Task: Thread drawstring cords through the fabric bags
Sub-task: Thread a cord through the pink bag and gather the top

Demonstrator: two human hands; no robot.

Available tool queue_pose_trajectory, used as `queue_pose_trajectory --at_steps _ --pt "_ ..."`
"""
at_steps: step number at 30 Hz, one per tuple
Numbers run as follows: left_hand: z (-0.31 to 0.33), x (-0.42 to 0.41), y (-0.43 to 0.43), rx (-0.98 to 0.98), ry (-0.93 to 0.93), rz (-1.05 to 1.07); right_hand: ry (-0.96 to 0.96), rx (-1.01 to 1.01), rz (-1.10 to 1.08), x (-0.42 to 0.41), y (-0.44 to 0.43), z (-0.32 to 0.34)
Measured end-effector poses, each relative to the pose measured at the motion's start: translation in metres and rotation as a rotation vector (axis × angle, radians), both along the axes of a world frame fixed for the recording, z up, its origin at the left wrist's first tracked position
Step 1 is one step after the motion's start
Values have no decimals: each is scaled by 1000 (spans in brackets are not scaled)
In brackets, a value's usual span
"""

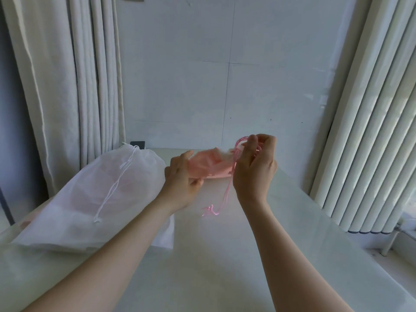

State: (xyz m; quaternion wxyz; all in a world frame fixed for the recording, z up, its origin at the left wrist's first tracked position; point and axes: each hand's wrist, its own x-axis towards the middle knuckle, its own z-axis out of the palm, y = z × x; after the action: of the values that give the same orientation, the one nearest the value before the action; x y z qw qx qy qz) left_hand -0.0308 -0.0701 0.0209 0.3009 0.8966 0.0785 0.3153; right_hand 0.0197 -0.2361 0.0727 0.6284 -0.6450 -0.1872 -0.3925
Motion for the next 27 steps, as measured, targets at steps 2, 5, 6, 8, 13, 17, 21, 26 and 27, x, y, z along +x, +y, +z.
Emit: queue_pose_trajectory --at_steps 2,5,6,8,13,17,21,26,27 --pt "11 5 -7 86 -9 72 -9 28 28 -6 -6 8" --pt "34 1 -27 39 11 165 -72 -40 95 -11 -20 11" --pt "44 -3 -36 30 -6 179 -74 -55 115 -12 -27 12" --pt "57 -7 -50 5 -62 201 -53 -58 127 -9 -36 10" --pt "97 -20 -74 -194 -233 11 135 -53 63 -15 -66 19" --pt "124 -32 -81 -385 -319 -166 281 -26 98 -17 -84 24" --pt "142 -46 -81 -435 -326 -100 368 -48 98 -18 -85 27" --pt "141 -62 -58 -455 -227 24 516 -171 160 -20 -69 25" --pt "138 -66 -51 -436 -204 56 576 -224 185 -20 -63 21"
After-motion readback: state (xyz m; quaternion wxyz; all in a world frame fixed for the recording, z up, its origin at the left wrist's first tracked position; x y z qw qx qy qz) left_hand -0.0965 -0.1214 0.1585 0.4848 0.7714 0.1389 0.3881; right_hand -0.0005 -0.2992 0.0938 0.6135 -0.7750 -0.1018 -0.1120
